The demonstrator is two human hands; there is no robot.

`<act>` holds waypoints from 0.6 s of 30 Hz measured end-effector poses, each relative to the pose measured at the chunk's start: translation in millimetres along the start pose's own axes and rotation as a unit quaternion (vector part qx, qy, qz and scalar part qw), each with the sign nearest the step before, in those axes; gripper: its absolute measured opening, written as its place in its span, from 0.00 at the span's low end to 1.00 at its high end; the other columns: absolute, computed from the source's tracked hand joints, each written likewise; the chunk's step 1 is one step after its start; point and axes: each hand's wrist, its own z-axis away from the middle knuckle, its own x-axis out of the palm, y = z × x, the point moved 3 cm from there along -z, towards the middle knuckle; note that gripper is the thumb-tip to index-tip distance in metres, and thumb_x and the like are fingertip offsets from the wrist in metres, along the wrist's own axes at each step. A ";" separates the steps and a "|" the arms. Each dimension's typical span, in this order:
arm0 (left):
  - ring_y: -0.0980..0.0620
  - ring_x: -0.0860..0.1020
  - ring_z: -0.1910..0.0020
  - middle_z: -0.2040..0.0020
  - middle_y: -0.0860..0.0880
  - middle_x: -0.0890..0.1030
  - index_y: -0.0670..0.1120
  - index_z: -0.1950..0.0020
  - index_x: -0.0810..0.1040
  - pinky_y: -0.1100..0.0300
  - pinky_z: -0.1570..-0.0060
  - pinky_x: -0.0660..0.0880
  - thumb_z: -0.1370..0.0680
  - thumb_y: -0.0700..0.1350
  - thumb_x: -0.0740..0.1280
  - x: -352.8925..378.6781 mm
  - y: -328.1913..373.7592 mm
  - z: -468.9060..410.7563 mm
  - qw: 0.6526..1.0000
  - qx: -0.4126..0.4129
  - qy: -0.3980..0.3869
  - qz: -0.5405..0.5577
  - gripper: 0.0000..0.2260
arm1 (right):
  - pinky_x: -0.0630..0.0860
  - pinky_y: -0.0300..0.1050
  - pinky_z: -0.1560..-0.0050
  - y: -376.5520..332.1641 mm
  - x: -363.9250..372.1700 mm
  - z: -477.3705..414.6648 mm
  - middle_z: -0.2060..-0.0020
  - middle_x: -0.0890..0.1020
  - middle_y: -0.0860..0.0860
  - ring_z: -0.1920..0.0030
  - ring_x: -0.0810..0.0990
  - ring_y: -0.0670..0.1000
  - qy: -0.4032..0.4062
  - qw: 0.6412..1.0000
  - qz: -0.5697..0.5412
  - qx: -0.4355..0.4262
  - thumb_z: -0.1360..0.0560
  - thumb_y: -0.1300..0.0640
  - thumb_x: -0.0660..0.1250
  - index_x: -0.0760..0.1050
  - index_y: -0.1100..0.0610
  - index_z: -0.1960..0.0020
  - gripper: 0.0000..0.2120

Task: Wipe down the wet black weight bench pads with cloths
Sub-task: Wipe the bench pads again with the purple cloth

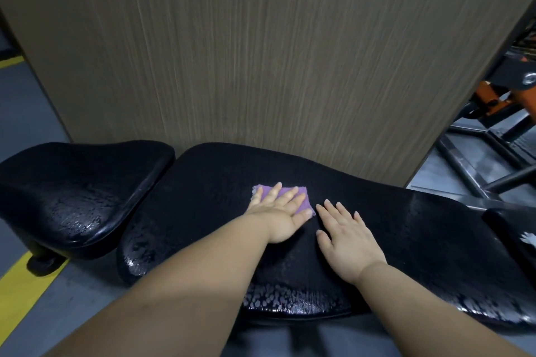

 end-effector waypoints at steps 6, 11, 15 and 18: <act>0.53 0.35 0.23 0.21 0.59 0.40 0.57 0.20 0.42 0.45 0.26 0.32 0.17 0.61 0.40 -15.8 -7.0 -32.1 1.000 -0.004 0.013 0.005 0.26 | 0.39 0.48 0.24 -3.2 -1.6 -9.1 0.22 0.46 0.45 0.23 0.42 0.47 -0.001 1.000 0.027 -0.008 0.22 0.42 0.42 0.45 0.48 0.21 0.30; 0.52 0.35 0.23 0.21 0.58 0.40 0.56 0.20 0.42 0.44 0.26 0.33 0.17 0.61 0.40 -28.5 -12.0 -62.5 1.000 -0.014 0.022 0.001 0.26 | 0.38 0.49 0.24 -3.8 1.3 -11.3 0.22 0.43 0.44 0.23 0.39 0.47 -0.005 0.999 0.042 -0.006 0.33 0.35 0.28 0.42 0.46 0.22 0.41; 0.51 0.36 0.22 0.21 0.58 0.40 0.56 0.20 0.42 0.43 0.26 0.34 0.17 0.61 0.39 -40.2 -14.9 -87.2 0.999 -0.027 0.028 -0.010 0.26 | 0.37 0.50 0.24 -5.6 -1.3 -17.7 0.23 0.42 0.42 0.24 0.37 0.46 -0.011 0.999 0.039 0.000 0.32 0.28 0.29 0.41 0.43 0.22 0.41; 0.51 0.36 0.22 0.21 0.58 0.40 0.56 0.20 0.43 0.42 0.26 0.35 0.17 0.61 0.39 -46.7 -16.5 -102.9 0.999 -0.032 0.031 -0.013 0.26 | 0.37 0.51 0.24 -5.6 -2.7 -23.6 0.23 0.42 0.42 0.23 0.38 0.46 -0.015 0.999 0.038 0.004 0.32 0.28 0.31 0.41 0.43 0.23 0.40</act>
